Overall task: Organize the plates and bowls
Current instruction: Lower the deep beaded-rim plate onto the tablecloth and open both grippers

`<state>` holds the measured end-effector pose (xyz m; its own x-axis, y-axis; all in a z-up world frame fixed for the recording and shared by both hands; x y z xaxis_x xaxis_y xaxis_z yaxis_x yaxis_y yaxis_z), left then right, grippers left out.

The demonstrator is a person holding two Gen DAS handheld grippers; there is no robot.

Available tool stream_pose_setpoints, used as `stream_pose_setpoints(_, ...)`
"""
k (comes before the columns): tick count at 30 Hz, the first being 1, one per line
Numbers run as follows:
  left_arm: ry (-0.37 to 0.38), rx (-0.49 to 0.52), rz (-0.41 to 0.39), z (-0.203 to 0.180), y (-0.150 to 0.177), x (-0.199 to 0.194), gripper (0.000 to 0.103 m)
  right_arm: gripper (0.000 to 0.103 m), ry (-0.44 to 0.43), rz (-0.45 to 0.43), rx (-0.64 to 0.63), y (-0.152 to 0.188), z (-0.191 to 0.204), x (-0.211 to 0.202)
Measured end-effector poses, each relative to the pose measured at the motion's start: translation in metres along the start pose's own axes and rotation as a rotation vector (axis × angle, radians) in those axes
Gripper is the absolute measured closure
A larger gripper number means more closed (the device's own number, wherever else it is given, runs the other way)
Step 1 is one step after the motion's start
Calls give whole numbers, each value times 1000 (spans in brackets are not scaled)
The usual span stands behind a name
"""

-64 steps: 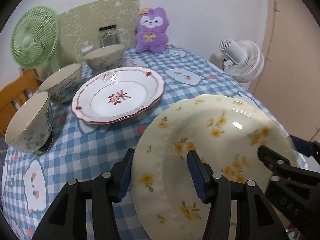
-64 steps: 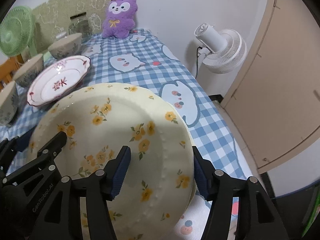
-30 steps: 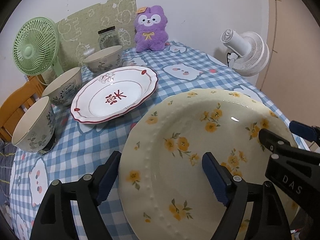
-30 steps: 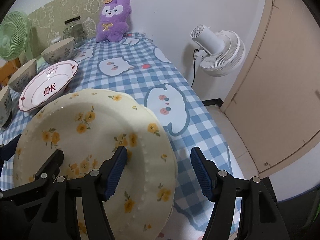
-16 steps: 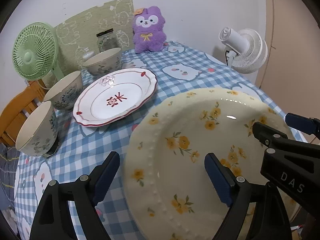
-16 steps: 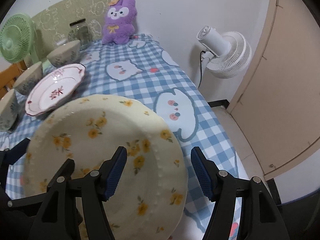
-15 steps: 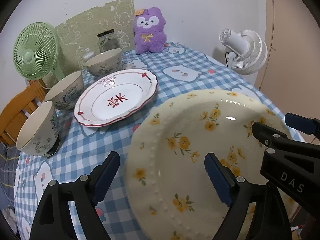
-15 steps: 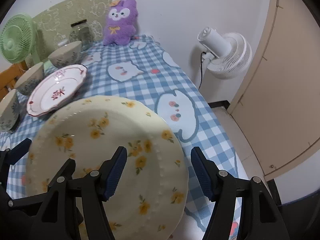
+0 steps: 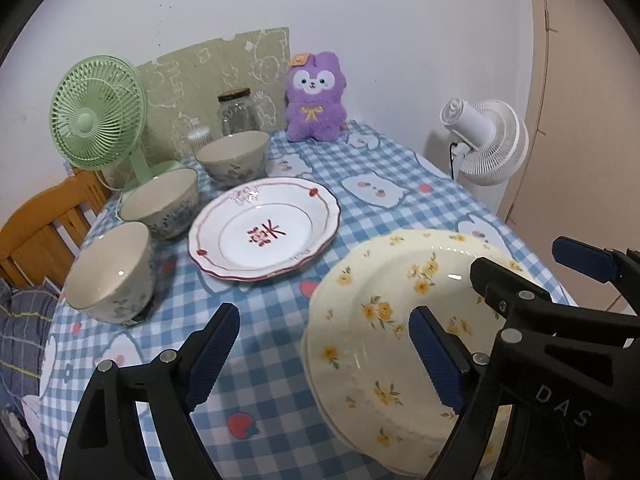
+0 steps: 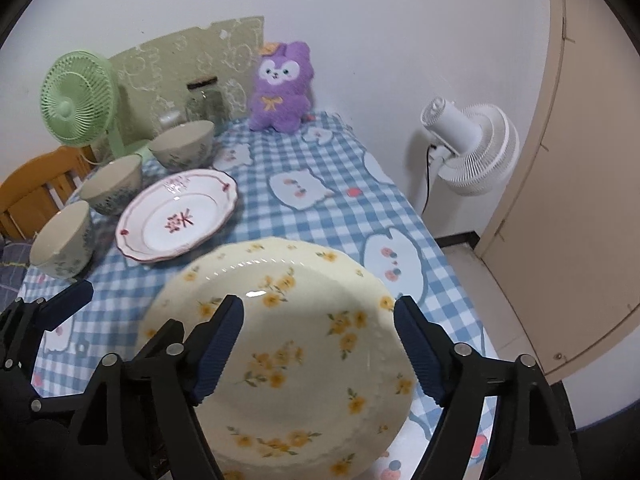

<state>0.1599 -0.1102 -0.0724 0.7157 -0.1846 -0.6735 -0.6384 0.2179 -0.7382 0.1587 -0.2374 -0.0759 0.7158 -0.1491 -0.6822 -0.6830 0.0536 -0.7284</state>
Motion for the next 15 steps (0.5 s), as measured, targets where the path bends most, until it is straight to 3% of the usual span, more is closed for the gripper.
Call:
stream_pose_setpoints(12,-26,-54,-29,31,-26,-10,15,16,-46,-58,-58,-36,30,-12)
stream_pose_setpoints(15,-49,-84,6,41,-33,-2,15,15,-77,-62,-78,-46,39,-4)
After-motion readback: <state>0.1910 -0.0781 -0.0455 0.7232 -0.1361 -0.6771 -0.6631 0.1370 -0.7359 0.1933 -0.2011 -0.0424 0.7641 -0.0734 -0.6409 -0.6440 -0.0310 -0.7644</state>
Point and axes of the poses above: each gripper's, at about its wrist camera, not at the fingertips, and x roughly the way its jaws point, z to its left, y to its underside, the point moved 2 cm from there along x, roughly the way its jaws point, and after that the axes turned 2 degrees about y, right-handed, at the moved point
